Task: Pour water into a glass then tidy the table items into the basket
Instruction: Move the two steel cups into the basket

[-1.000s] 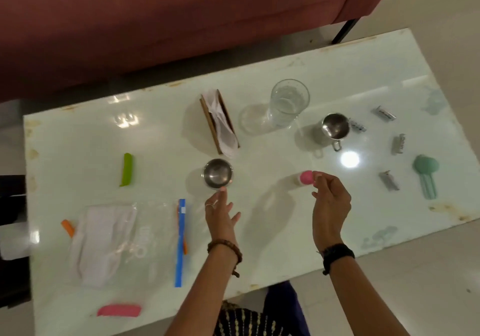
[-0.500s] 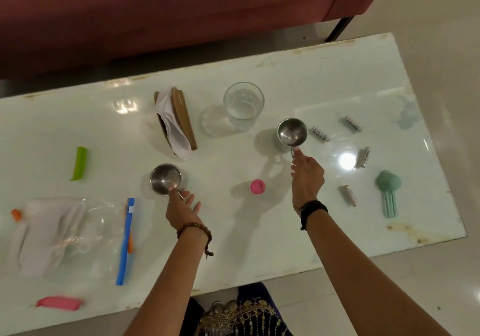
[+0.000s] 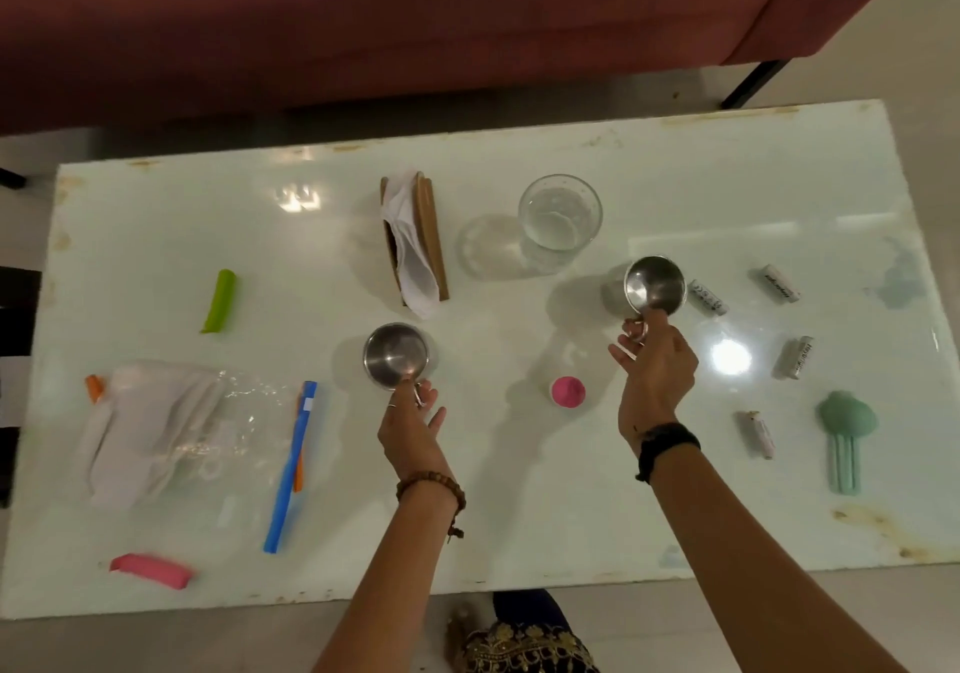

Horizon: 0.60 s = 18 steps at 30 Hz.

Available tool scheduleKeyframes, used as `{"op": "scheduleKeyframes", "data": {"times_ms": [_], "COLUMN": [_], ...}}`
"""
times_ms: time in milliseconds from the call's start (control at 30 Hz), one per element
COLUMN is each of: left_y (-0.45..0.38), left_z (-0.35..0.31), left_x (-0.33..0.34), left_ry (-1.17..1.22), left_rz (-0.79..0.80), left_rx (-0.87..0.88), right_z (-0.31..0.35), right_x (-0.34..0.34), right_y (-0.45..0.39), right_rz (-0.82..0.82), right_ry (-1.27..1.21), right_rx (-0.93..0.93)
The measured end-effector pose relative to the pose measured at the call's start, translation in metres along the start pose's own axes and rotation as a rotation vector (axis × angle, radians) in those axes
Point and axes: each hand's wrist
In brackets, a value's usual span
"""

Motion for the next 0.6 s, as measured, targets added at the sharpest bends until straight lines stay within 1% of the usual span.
{"op": "scheduleKeyframes", "data": {"times_ms": [67,133,200,300,433,533,600], "left_y": [0.001,0.003,0.005,-0.004,-0.030,-0.062,-0.093], "left_z": [-0.006,-0.014,-0.022,-0.045,-0.089,-0.139,-0.177], "left_x": [-0.007,-0.017,-0.032,-0.058,-0.097,-0.132,-0.161], "left_ry": [0.010,0.035,0.074,0.121,0.208,0.275,0.312], "left_rz": [0.039,0.057,0.073,0.101,0.037,0.005,-0.049], "left_rx": [0.033,0.058,0.078,0.106,0.123,0.163,0.214], "right_z": [-0.002,-0.003,-0.007,-0.015,-0.030,-0.044,-0.057], "right_x": [-0.004,-0.010,-0.014,-0.009,0.020,0.056,0.088], "right_y": [0.020,0.045,0.074,0.126,0.199,0.255,0.298], "right_rz": [0.010,0.060,0.145,0.320,0.509,0.608,0.689], "right_ry": [-0.010,-0.003,0.023,0.019,0.088,0.144,0.167], "right_rx": [-0.099,-0.186,-0.261,-0.350,-0.365,-0.410,-0.447]}}
Point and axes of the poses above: each hand's wrist, its own y-axis away from the middle knuckle, its own x-axis out of the palm, z = x × y, and after that the axes turned 13 degrees about -z, right-handed
